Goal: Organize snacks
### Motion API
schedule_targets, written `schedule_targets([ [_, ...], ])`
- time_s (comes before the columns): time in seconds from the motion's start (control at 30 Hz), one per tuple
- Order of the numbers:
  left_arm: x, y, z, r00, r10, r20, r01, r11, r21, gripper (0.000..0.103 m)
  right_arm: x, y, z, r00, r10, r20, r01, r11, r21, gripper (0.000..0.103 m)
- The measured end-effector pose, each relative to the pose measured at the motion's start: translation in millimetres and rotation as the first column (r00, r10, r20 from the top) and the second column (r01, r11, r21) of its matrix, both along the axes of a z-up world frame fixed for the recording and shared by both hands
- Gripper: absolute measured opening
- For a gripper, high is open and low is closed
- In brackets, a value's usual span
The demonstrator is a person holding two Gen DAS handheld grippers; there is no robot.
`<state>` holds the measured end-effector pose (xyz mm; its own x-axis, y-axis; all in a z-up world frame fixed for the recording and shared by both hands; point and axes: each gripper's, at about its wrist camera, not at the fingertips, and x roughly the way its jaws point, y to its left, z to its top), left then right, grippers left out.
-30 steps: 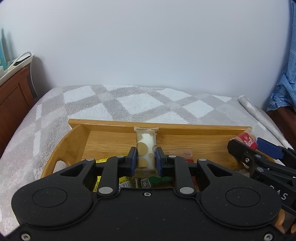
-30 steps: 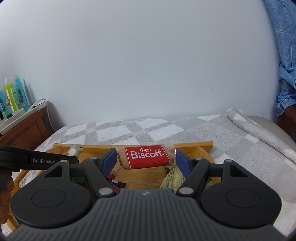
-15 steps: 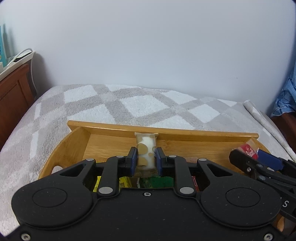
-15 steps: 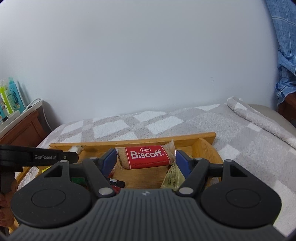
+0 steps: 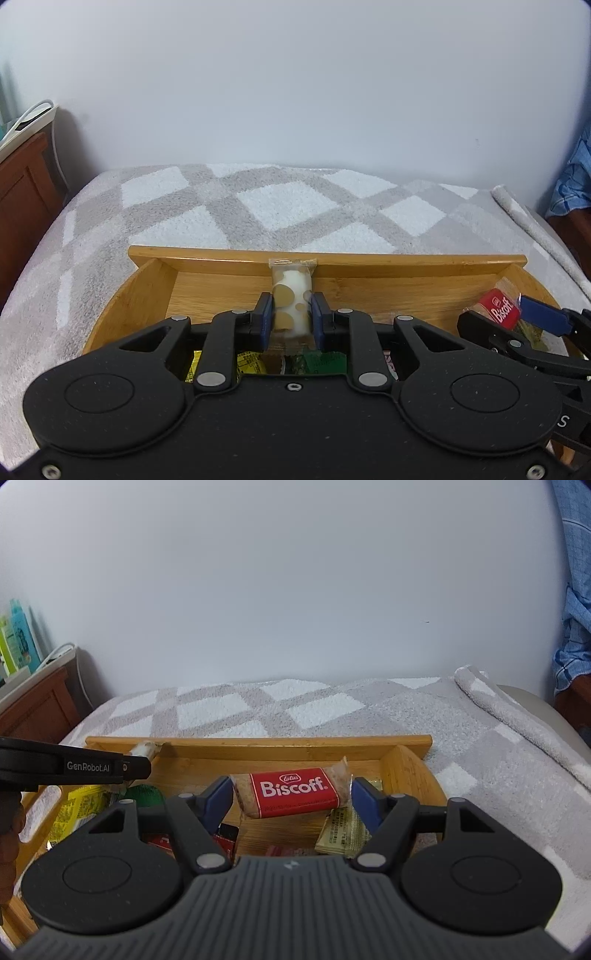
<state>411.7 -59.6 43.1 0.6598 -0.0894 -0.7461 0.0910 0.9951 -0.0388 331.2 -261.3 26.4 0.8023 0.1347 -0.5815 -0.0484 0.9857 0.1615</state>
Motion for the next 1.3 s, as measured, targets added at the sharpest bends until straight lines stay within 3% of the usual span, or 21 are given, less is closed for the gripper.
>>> schedule_targets([
  [0.77,3,-4,-11,0.999,-0.001,-0.051,0.002,1.0,0.029,0.027,4,11,2,0.998,0.058,-0.012,-0.059,0.996,-0.064,0.075],
  [0.9,2,-4,-11,0.999,-0.003,-0.054,0.005,0.999,0.044,0.038,4,12,2,0.998,0.062,-0.012,-0.063,0.996,-0.058,0.08],
  [0.93,1,-4,-11,0.998,-0.002,-0.055,0.005,0.999,0.049,0.039,4,11,2,0.998,0.066,-0.009,-0.066,0.997,-0.05,0.085],
  [1.03,-3,-3,-8,0.999,0.005,-0.047,-0.002,0.998,0.066,0.057,3,8,3,0.998,0.063,-0.003,-0.063,0.998,-0.01,0.086],
  [1.1,-9,-1,-4,0.999,0.005,-0.037,-0.002,0.998,0.068,0.075,1,10,3,0.998,0.064,-0.004,-0.064,0.998,-0.014,0.087],
  [1.3,-25,11,9,0.999,0.033,-0.034,-0.031,0.999,0.035,0.084,-11,16,12,0.998,0.068,0.016,-0.068,0.997,-0.03,0.091],
])
